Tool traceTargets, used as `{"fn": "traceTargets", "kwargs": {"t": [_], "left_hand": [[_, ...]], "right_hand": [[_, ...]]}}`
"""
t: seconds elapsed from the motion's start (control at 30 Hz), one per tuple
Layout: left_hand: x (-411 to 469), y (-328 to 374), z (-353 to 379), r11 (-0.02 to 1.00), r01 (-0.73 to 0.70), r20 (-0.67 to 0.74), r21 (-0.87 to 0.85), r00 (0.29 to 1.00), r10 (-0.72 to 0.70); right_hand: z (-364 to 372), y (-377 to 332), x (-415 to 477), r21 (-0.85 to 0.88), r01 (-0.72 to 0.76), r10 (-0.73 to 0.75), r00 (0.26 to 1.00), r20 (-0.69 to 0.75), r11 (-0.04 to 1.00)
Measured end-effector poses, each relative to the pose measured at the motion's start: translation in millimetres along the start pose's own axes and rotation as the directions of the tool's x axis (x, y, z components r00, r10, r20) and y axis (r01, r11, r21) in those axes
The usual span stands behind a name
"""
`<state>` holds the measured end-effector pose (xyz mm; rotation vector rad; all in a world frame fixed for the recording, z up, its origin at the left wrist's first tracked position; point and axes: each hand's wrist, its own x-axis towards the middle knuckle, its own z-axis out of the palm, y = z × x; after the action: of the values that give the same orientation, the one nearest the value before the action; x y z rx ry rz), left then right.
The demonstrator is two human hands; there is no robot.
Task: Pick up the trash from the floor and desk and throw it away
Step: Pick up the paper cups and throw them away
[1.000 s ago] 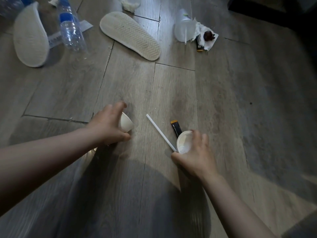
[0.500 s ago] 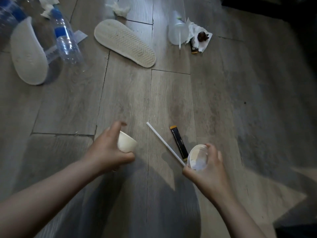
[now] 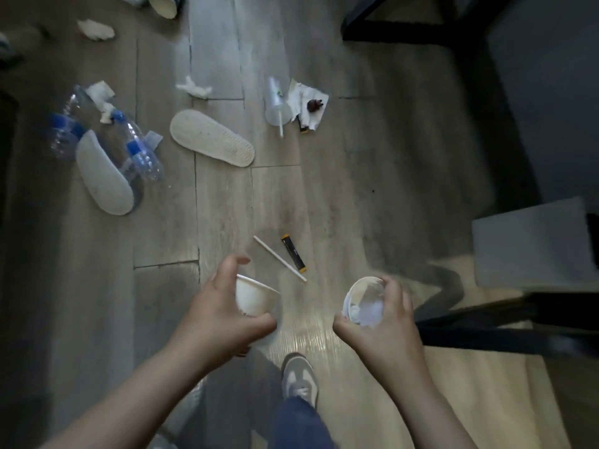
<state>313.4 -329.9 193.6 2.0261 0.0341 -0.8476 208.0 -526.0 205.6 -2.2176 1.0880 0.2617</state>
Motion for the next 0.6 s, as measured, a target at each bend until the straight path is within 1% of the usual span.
{"fn": "traceTargets", "kwargs": {"t": [0.2, 0.3, 0.37, 0.43, 0.53, 0.6], "left_hand": [[-101, 168, -42, 0.983, -0.158, 0.105, 0.093, 0.983, 0.148], [-160, 242, -54, 0.949, -0.295, 0.143, 0.111, 0.95, 0.279], [-200, 281, -59, 0.916, -0.383, 0.187, 0.121, 0.915, 0.358], [-241, 312, -63, 0.892, -0.448, 0.245, 0.059, 0.873, 0.422], [-310, 346, -73, 0.833, -0.552, 0.347, 0.022, 0.786, 0.512], [-356, 367, -76, 0.772, -0.635, 0.407, 0.024, 0.712, 0.573]], "right_hand": [[-176, -65, -101, 0.104, -0.029, 0.041, 0.992, -0.118, 0.994], [-248, -87, -168, 0.173, -0.037, 0.076, 0.971, -0.226, 0.984], [-286, -98, -214, 0.23, -0.058, 0.121, 0.954, -0.273, 0.972], [-314, -106, -259, 0.277, -0.052, 0.149, 0.928, -0.341, 0.959], [-351, -122, -341, 0.392, -0.044, 0.243, 0.847, -0.473, 0.919], [-371, -129, -397, 0.504, -0.012, 0.316, 0.792, -0.523, 0.864]]}}
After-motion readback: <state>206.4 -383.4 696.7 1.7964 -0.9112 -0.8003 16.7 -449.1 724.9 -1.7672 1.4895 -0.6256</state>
